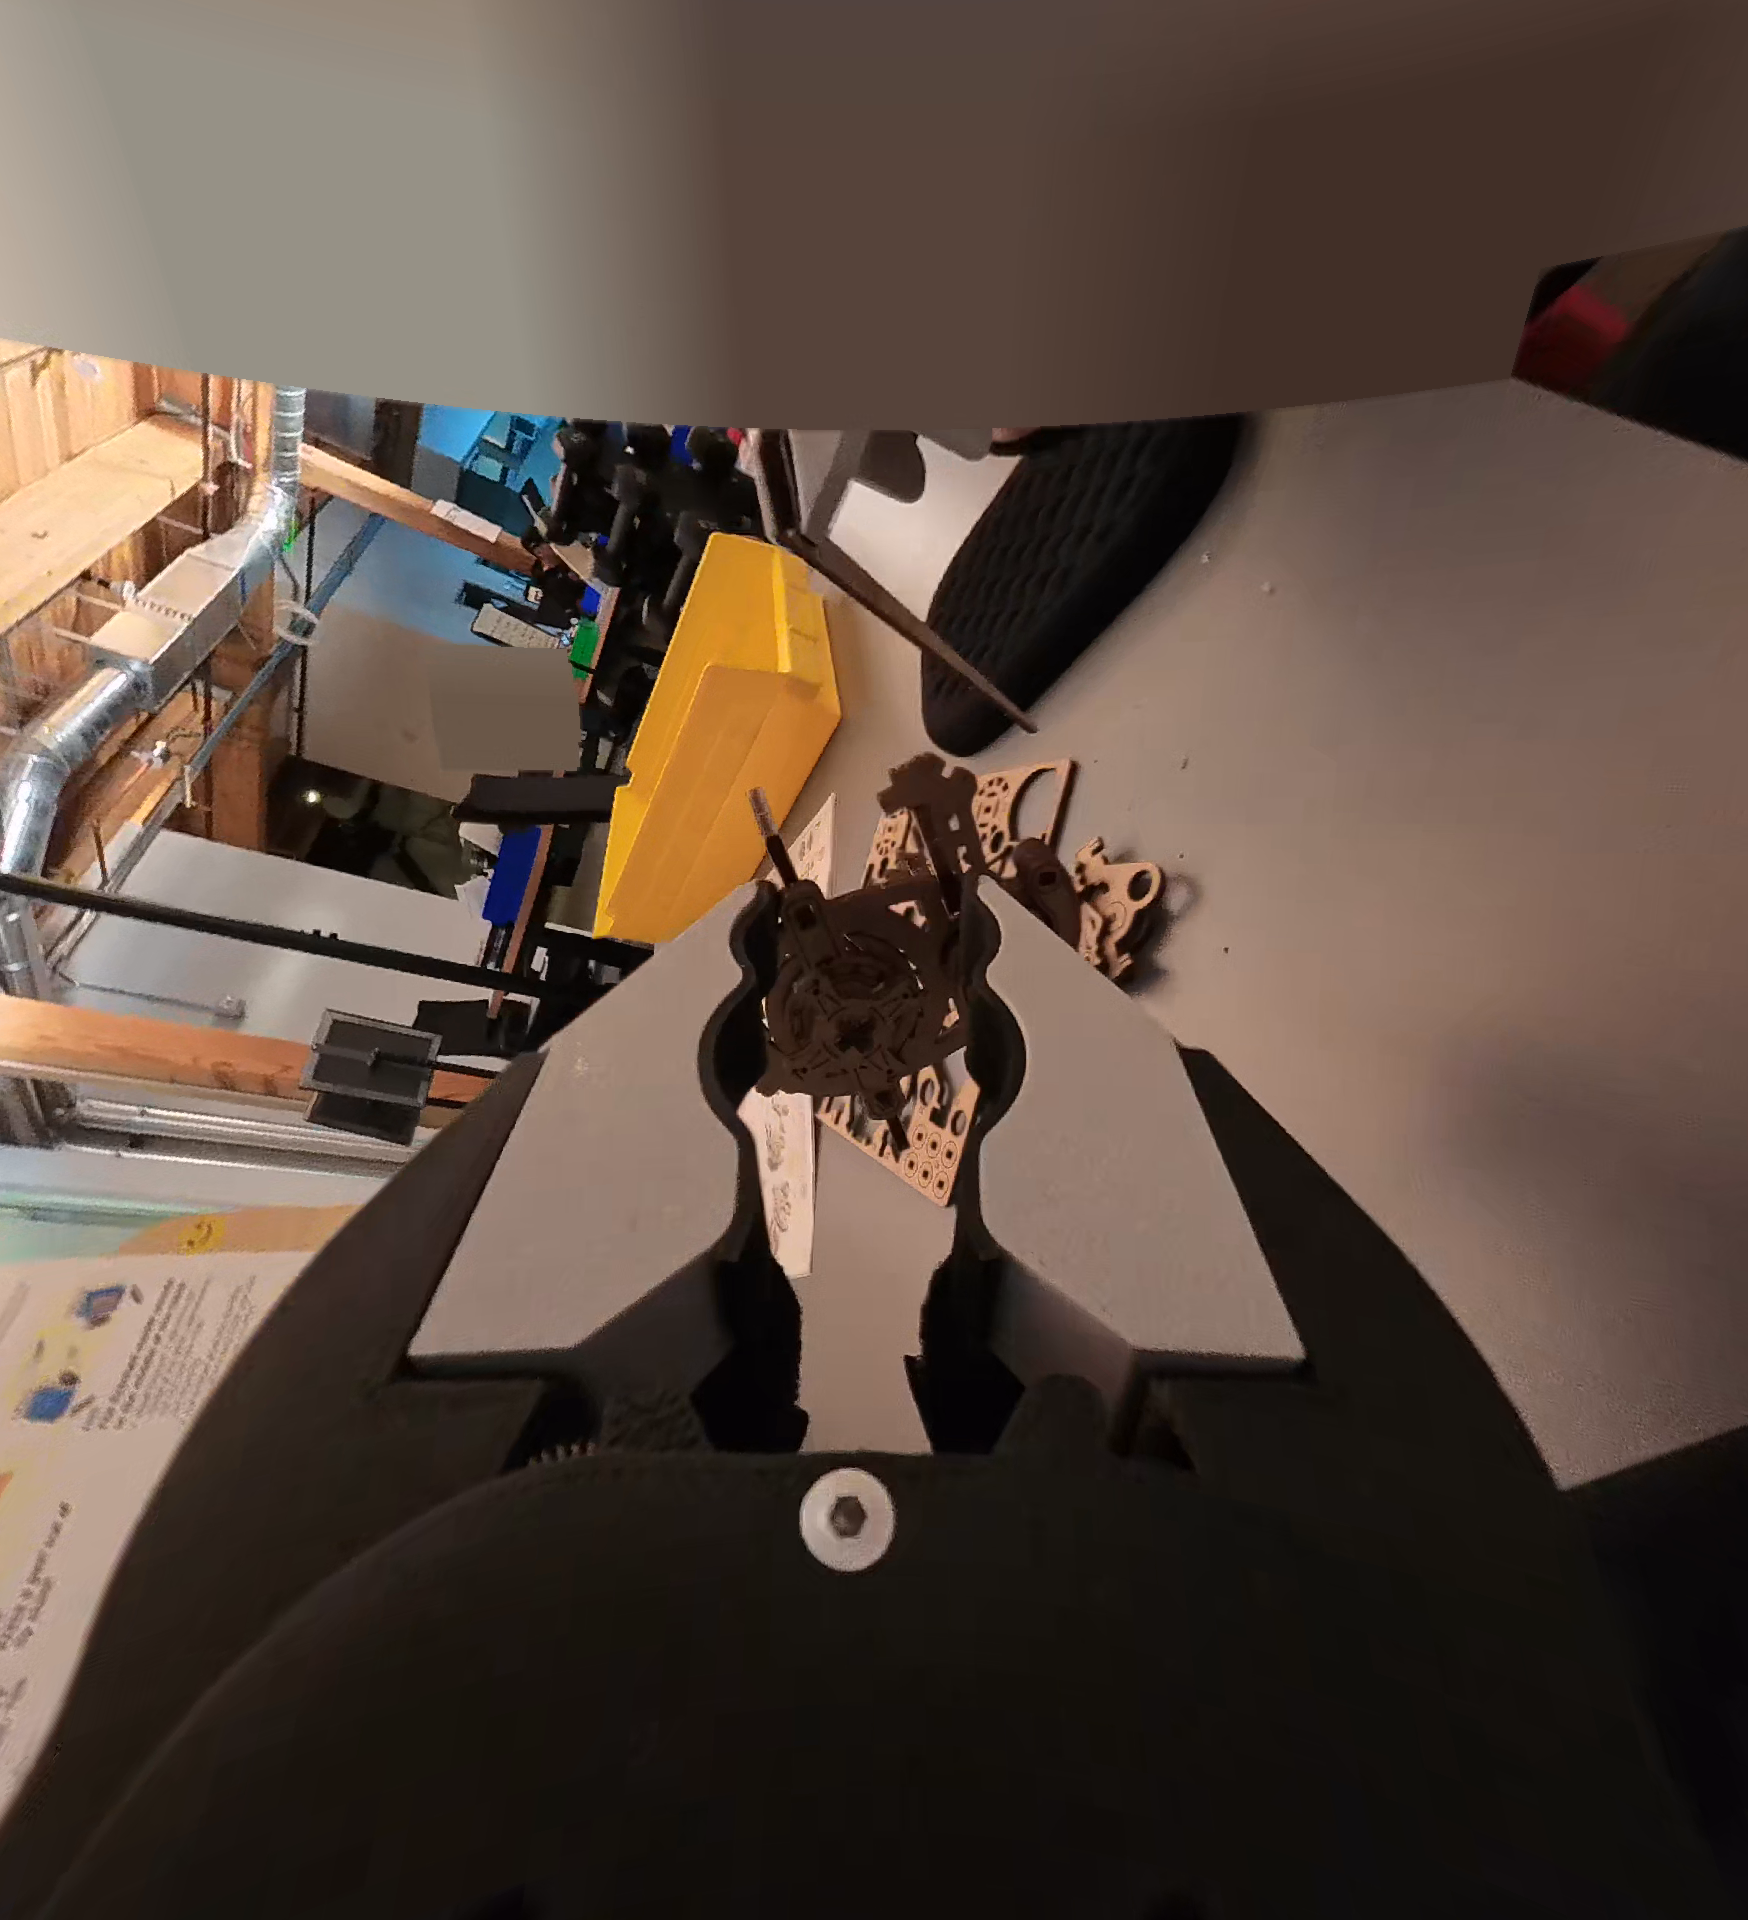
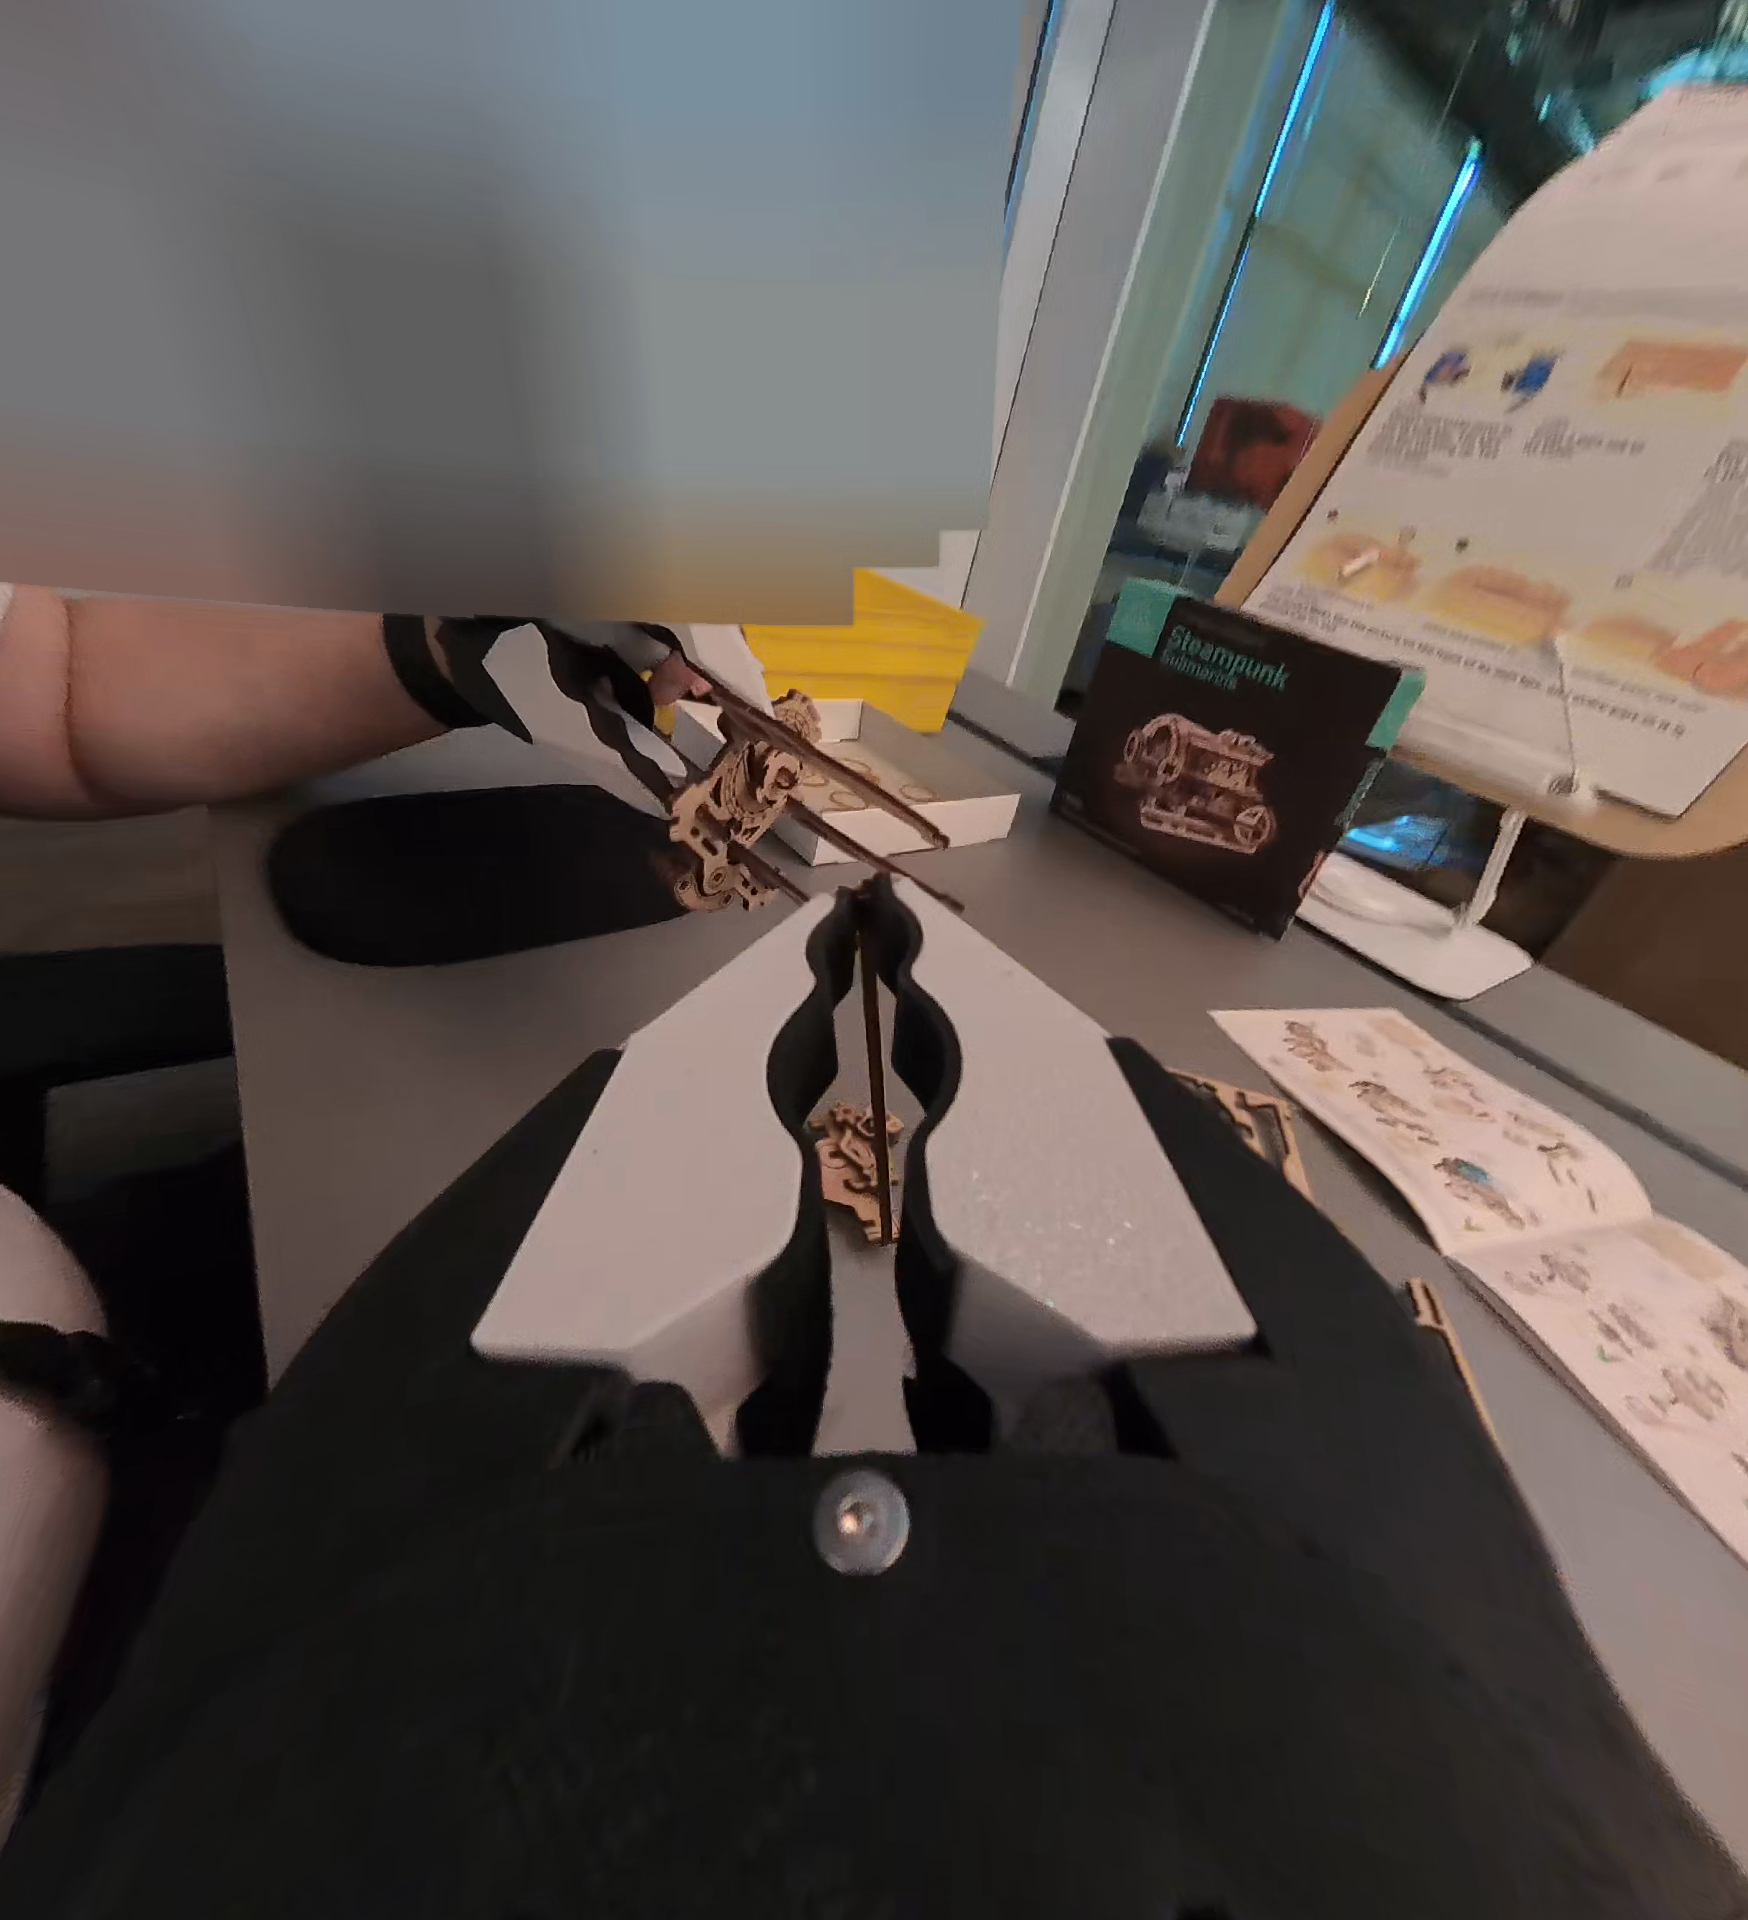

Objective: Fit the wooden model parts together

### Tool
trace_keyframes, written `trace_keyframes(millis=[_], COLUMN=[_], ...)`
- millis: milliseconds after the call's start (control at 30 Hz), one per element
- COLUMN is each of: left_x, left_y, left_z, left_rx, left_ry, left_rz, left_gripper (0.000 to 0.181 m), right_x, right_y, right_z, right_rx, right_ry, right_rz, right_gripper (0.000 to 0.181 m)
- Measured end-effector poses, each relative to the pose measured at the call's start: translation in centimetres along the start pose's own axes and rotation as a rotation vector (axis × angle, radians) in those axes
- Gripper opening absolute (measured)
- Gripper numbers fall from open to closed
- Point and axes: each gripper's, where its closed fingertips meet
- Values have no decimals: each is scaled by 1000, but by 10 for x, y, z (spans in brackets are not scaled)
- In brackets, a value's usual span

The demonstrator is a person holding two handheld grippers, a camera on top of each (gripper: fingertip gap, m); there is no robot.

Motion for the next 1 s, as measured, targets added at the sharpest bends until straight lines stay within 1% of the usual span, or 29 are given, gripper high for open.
trace_keyframes(millis=[100, 267, 333, 367, 400, 467, 533, 600, 633, 700, 767, 833, 900, 1000], left_x=[7, 23, 28, 29, 29, 30, 26, 23, 23, 21, 19, 16, 15, 11], left_y=[8, 6, 4, 4, 3, -1, -12, -27, -33, -43, -47, -51, -56, -59], left_z=[5, 8, 8, 8, 8, 7, 4, -2, -6, -13, -16, -18, -21, -22], left_rx=[-22, 35, 53, 55, 61, 78, 116, 150, 161, 184, 193, 204, 219, 223], left_ry=[-1, 50, 67, 74, 82, 115, 142, 210, 260, 334, 369, 395, 425, 425], left_rz=[50, 104, 114, 104, 85, 25, -111, -306, -393, -499, -548, -608, -664, -696], left_gripper=[32, 33, 33, 33, 33, 33, 32, 33, 32, 33, 33, 33, 33, 33], right_x=[-9, -25, -28, -34, -39, -43, -29, -13, -7, 1, 4, 10, 19, 16], right_y=[-9, -10, -6, 1, 8, 17, 18, 3, -8, -26, -29, -24, -20, -8], right_z=[-5, -8, -4, -1, 2, 8, 13, 21, 26, 38, 51, 58, 59, 63], right_rx=[47, 68, 68, 43, 21, 17, 27, 109, 161, 245, 246, 223, 234, 201], right_ry=[26, 5, -20, -51, -78, -103, -40, 37, 59, 88, 99, 125, 167, 141], right_rz=[8, 44, 65, 72, 92, 139, 123, 107, 118, 144, 134, 102, 103, 146], right_gripper=[2, 2, 2, 3, 7, 21, 29, 30, 35, 52, 67, 68, 67, 67])
Point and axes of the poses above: each gripper's, where its closed fingertips meet, z out along the fingers, x out of its top, y = z × x across the jaws, and after that the axes turned 6 degrees about y, right-handed
